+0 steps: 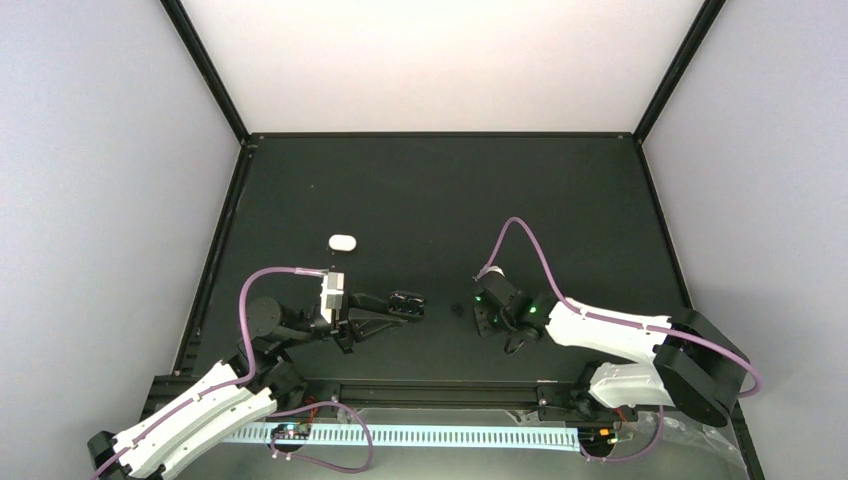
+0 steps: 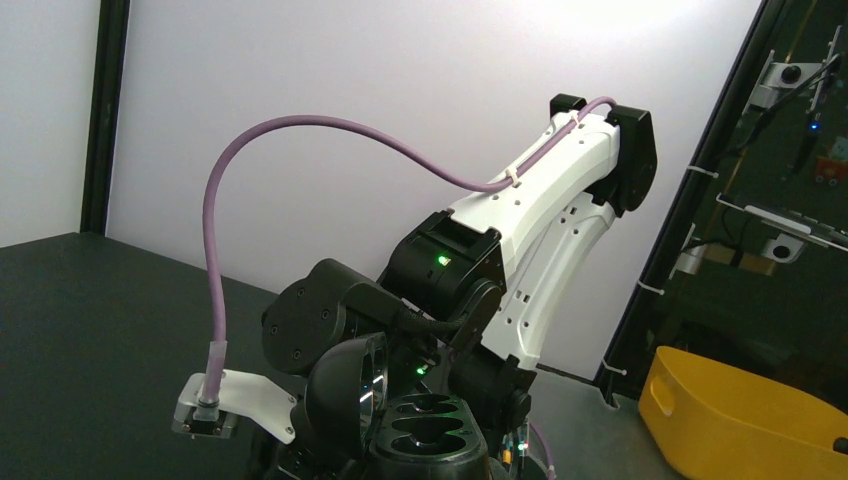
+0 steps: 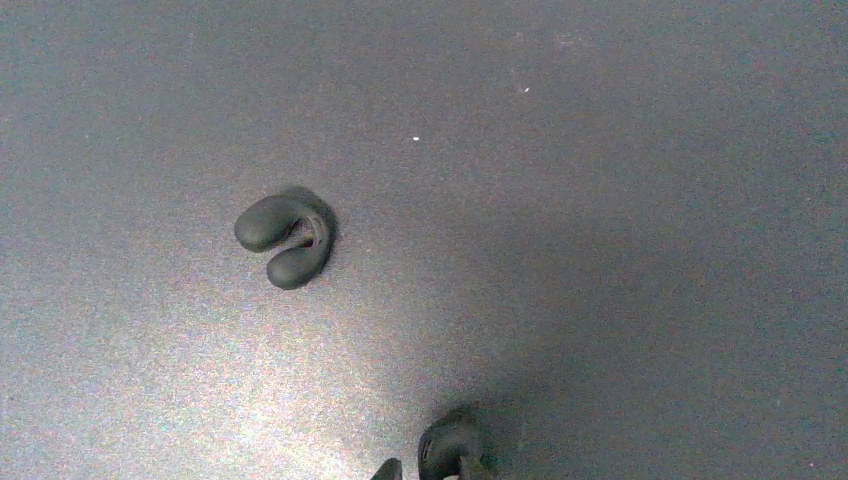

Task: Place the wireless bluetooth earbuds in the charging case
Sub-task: Pick up the earbud from the center of the board.

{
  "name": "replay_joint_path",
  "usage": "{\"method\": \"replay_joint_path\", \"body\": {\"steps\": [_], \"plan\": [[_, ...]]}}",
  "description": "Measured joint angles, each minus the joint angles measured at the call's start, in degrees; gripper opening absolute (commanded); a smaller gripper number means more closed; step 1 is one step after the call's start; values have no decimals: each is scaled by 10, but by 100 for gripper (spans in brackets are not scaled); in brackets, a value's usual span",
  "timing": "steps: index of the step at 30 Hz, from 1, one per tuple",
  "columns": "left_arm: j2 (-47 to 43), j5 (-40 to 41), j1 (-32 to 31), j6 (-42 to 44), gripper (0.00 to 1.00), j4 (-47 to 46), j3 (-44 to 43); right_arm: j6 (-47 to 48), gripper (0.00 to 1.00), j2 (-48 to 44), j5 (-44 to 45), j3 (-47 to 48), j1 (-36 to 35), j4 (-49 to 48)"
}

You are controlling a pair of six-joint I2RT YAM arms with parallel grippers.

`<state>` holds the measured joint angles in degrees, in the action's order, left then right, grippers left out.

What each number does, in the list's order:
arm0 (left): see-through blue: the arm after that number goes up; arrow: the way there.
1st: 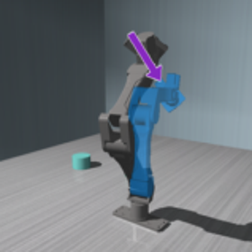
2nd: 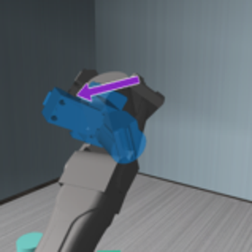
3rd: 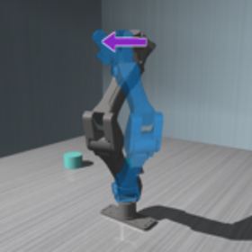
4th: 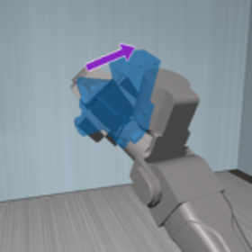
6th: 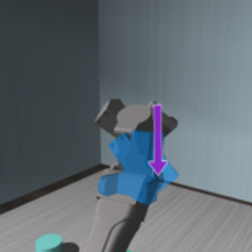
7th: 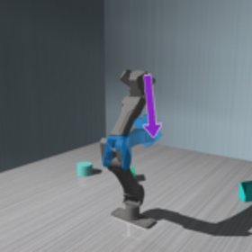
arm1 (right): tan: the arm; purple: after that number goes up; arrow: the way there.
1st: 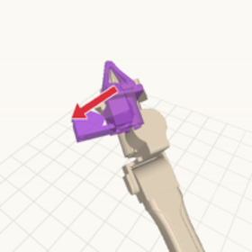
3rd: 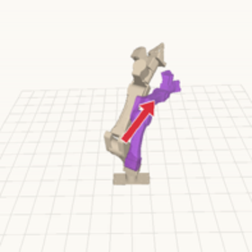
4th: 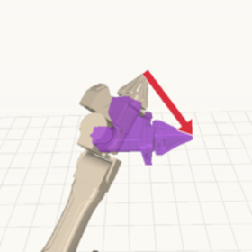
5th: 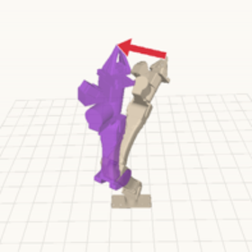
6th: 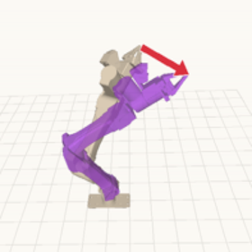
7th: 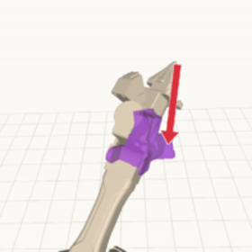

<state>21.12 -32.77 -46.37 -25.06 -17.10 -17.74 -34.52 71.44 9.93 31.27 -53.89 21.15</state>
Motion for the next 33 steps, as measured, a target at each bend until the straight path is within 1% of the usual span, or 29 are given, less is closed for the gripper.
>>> {"method": "replay_joint_path", "body": {"steps": [13,18,21,27,33], "plan": [[0,0,0,0,2,0,0,-1,8,0,20,0,0,8],[0,0,0,0,2,0,0,-3,5,0,26,0,0,10],[0,0,0,0,2,0,0,-4,1,0,29,0,0,11],[0,0,0,0,1,0,0,-5,1,-7,32,0,0,19],[0,0,0,0,1,0,0,-4,1,-35,31,12,0,67]]}}
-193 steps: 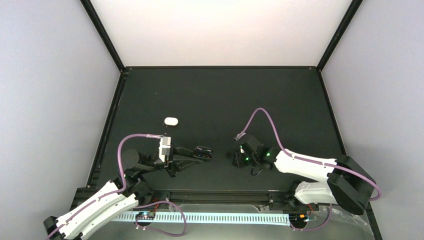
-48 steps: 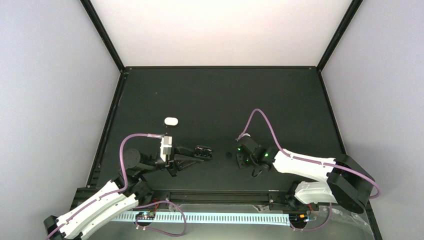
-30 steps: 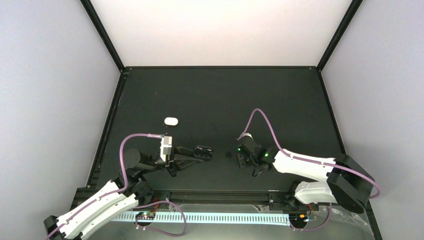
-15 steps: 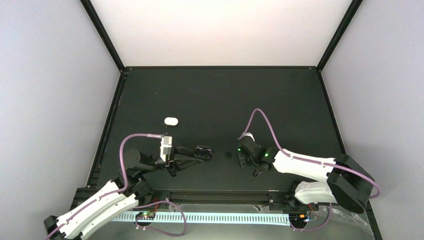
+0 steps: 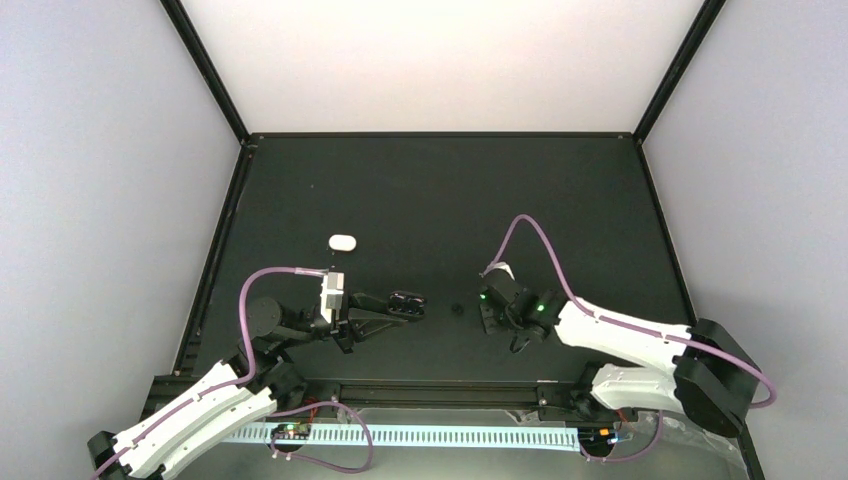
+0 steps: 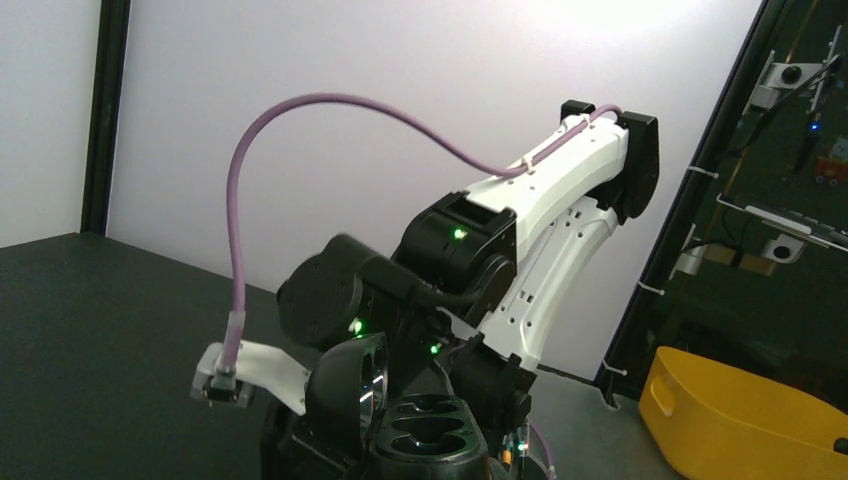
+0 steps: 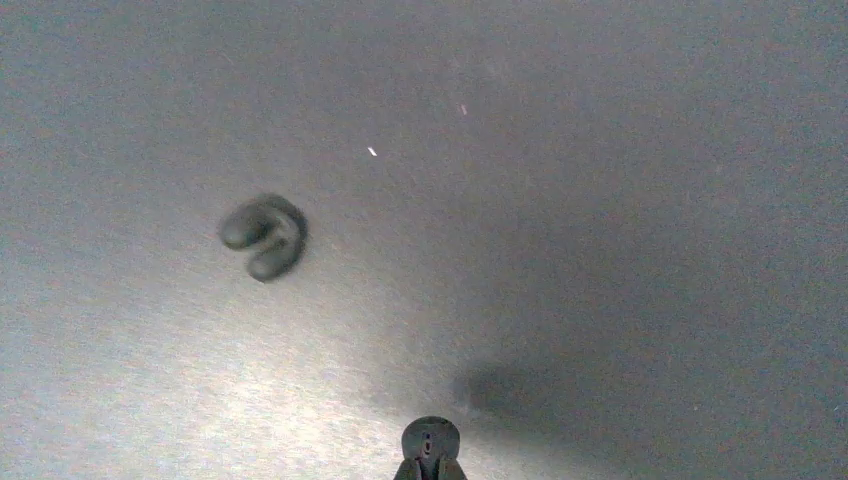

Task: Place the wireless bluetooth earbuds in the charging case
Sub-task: Pick up the earbud from the center of the board, then place the earbud in the charging case.

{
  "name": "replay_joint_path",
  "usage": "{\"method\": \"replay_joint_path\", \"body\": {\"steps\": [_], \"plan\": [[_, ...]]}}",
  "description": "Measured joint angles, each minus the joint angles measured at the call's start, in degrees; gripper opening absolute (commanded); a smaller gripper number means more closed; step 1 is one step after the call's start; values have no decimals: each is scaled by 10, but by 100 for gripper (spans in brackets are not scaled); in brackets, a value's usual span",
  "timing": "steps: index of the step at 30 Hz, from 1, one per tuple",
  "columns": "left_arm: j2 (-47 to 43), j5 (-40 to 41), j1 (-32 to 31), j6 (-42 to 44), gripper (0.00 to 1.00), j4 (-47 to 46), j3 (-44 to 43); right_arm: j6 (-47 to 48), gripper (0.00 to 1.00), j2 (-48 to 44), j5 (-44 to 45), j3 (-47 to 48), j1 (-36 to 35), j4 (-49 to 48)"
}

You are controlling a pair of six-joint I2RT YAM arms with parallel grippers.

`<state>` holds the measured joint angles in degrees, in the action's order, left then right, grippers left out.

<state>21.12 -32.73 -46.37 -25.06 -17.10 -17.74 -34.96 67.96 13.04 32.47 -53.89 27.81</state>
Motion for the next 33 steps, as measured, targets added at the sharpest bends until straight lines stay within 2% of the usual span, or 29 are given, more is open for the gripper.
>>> {"method": "replay_joint_path", "body": {"steps": [7,12,18,24,33], "plan": [[-1,0,0,0,2,0,0,42,1,-83,-40,65,0,33],[-1,-1,0,0,2,-1,0,121,1,-184,-159,127,0,41],[4,-14,0,-2,1,-24,7,206,1,-238,-308,202,0,73],[46,-52,-2,-11,2,-66,12,269,1,-233,-374,262,0,153],[84,-86,-5,-11,2,-99,12,332,1,-172,-395,416,-12,269]]}}
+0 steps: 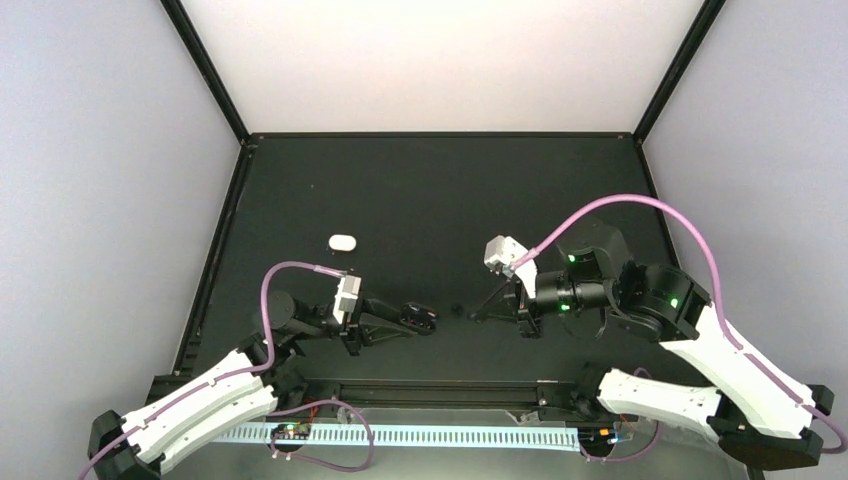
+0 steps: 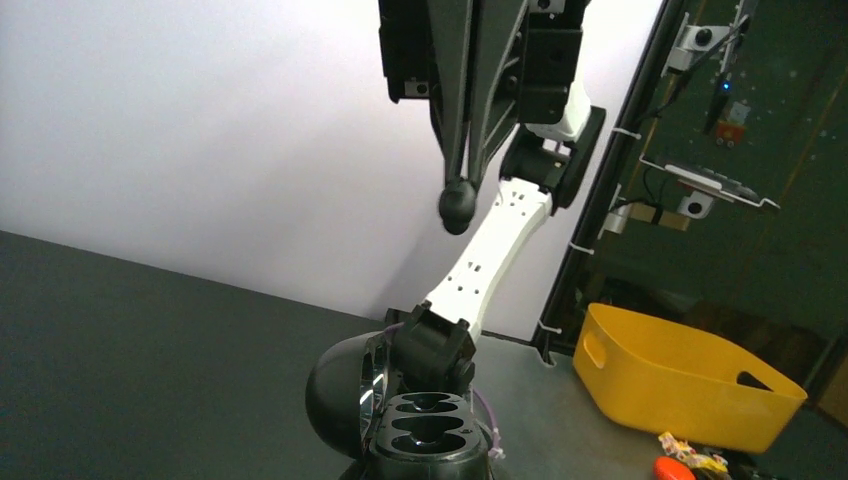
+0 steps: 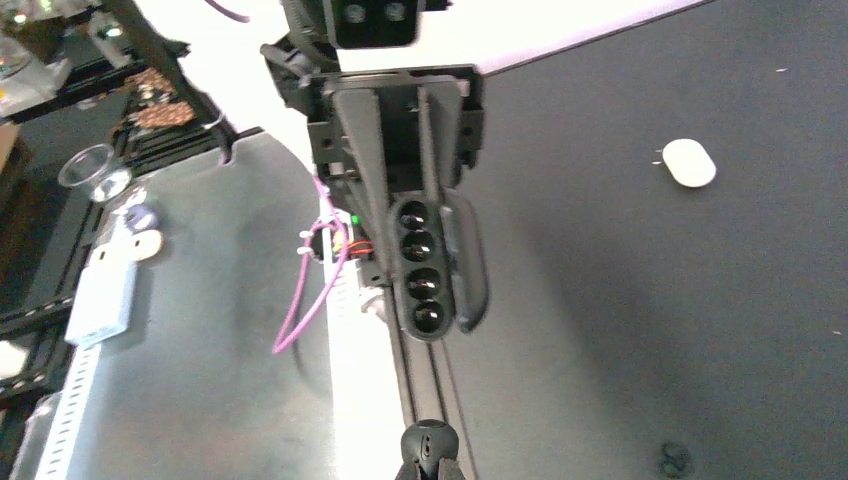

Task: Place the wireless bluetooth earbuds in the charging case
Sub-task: Place the earbud in the charging case.

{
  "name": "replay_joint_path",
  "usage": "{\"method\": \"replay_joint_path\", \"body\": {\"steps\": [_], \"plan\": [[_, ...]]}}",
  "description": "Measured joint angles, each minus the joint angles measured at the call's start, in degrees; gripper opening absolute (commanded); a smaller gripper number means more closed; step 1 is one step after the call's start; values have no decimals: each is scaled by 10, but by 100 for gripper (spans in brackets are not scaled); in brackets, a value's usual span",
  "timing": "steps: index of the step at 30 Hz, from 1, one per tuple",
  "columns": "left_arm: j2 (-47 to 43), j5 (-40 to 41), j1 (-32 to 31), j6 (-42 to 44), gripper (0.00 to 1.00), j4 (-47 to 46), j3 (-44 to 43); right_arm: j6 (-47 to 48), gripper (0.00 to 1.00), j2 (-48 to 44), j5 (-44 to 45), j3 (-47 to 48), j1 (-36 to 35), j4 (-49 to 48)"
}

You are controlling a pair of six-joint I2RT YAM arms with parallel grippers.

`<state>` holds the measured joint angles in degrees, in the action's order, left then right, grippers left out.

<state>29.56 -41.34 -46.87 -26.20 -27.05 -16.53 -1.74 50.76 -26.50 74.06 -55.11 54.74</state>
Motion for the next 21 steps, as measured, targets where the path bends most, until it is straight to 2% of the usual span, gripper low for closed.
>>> {"method": "replay_joint_path", "body": {"steps": [11,21], "plan": [[28,-18,-15,6,2,-18,0,-11,1,76,48,33,-140,8],[26,-24,-31,20,2,-17,-2,-18,1,100,87,41,-166,-23]]}}
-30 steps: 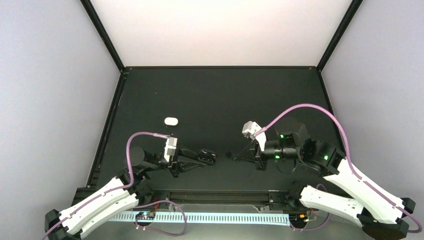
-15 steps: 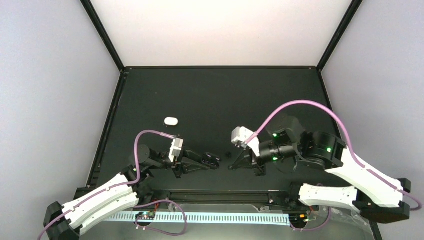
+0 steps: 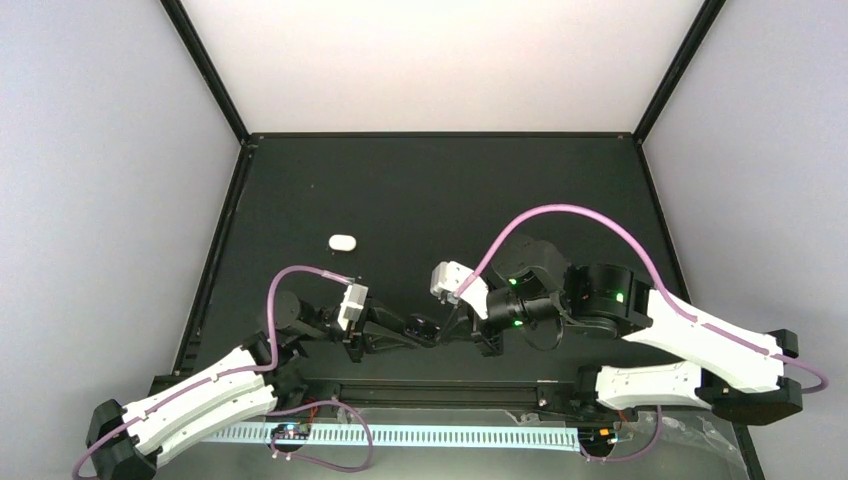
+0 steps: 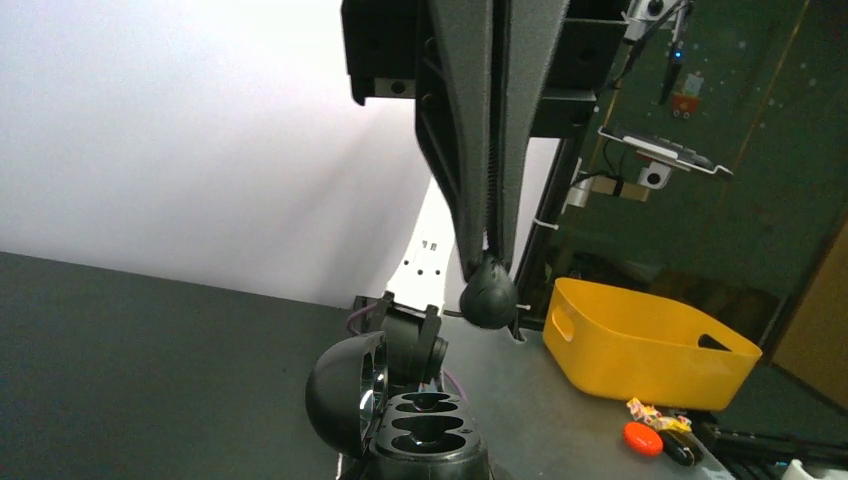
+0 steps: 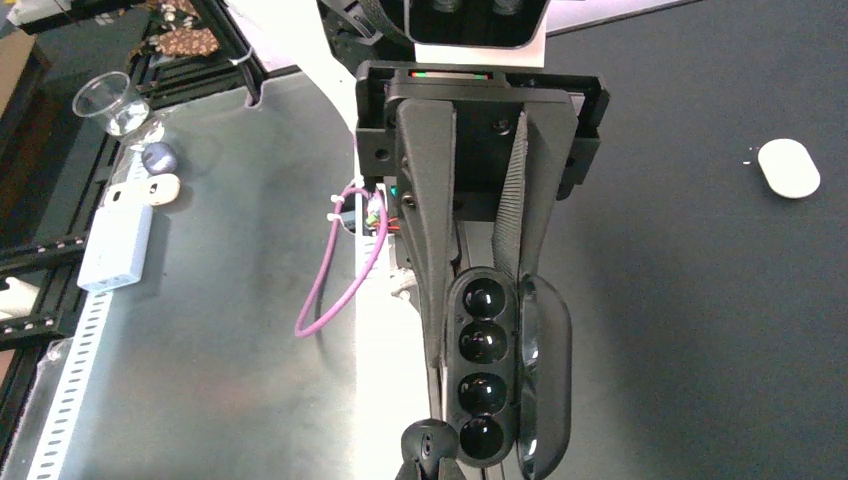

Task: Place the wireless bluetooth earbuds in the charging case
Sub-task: Place the earbud in the charging case.

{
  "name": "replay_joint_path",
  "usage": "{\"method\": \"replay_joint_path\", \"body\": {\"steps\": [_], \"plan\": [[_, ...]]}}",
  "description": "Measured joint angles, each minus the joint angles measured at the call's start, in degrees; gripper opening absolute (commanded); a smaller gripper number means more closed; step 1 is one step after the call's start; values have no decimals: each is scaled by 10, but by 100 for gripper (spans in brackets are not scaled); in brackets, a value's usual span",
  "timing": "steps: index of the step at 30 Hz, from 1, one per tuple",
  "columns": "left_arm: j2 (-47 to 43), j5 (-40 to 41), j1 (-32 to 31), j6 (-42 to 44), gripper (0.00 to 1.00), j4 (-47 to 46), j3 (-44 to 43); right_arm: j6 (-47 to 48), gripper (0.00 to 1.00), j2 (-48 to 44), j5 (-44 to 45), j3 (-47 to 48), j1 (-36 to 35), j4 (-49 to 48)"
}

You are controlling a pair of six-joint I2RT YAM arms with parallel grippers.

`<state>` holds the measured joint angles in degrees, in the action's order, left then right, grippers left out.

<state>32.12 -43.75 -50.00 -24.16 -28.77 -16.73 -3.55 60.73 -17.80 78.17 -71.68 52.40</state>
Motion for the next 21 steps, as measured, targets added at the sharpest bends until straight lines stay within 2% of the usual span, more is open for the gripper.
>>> {"method": "replay_joint_path", "body": {"steps": [21], "plan": [[-18,0,-21,17,2,4,0,0,1,31,38,8,-20,0]]}}
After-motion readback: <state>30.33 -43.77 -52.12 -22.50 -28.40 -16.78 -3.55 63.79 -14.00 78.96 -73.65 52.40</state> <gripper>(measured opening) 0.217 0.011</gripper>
